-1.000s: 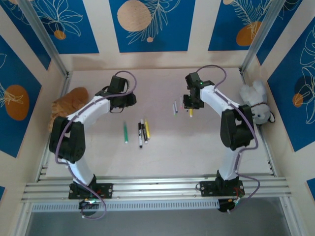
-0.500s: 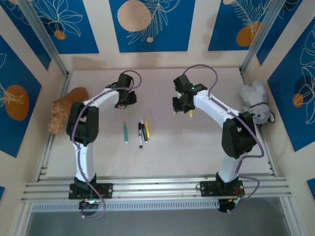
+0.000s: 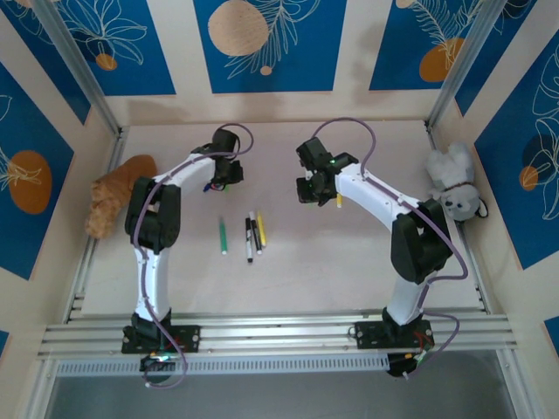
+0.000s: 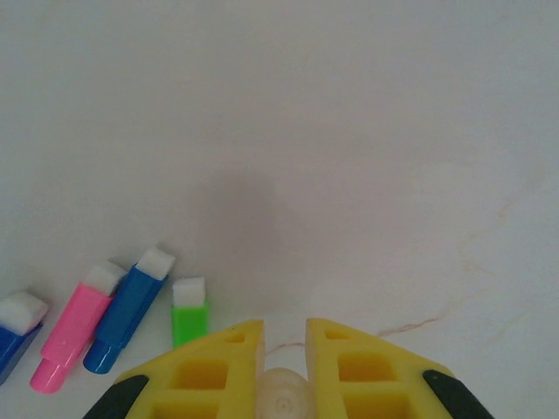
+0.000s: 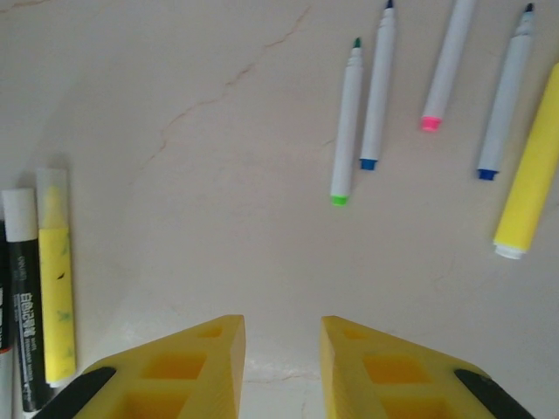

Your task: Open the pen caps

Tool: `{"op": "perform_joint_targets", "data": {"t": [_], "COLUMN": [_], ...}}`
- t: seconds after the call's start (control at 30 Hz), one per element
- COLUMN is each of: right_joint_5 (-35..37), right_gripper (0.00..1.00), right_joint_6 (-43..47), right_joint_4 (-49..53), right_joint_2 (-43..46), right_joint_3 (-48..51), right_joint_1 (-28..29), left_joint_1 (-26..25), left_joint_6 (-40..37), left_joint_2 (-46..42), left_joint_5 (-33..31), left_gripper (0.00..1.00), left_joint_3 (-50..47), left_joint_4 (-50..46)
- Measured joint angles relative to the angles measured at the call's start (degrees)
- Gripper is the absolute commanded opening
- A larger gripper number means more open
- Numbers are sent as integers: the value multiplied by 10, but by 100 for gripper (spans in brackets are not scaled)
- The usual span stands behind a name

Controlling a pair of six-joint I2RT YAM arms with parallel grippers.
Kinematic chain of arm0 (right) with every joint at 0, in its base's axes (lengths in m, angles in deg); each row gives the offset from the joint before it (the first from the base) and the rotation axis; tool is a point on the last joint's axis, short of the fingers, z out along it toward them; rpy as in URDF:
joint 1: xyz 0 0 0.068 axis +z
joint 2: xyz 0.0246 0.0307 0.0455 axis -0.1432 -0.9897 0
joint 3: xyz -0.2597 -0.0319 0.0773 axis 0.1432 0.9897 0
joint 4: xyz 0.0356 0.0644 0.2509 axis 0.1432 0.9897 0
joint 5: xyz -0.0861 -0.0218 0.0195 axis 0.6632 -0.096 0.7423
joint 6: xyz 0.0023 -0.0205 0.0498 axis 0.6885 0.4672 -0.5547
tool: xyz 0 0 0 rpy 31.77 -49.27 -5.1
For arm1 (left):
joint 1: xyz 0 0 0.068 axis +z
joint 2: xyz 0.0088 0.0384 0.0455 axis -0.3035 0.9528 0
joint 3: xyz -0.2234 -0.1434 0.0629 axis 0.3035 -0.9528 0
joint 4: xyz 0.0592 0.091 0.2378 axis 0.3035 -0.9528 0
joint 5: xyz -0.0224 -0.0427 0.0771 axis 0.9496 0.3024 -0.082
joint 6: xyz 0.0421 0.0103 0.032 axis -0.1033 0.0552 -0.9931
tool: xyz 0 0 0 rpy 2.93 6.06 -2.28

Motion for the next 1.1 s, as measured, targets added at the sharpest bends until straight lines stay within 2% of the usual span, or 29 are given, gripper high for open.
{"op": "perform_joint_targets", "data": {"t": [0.23,0.33,0.67,1.1], "right_joint_5": [0,0,-1,-5], "right_gripper": [30,30,30,30], "right_joint_6": [-9,-10,-17,-25], "right_joint_4": [0,0,-4,-14], "right_joint_2": [-12,-16,-22,-22], "right_joint_3": [5,5,8,25], "right_joint_1": [23,29,33,43], "left_joint_1": [0,0,0,0], "left_joint_6": [-11,-13,-15,-17], "left_joint_2": [13,14,23,24], "left_joint_5": [-18,-22,-23,-23], "left_gripper": [10,14,21,24], "left_joint_3": [17,18,18,18], "left_joint_4": [-16,-16,-15,-15]}}
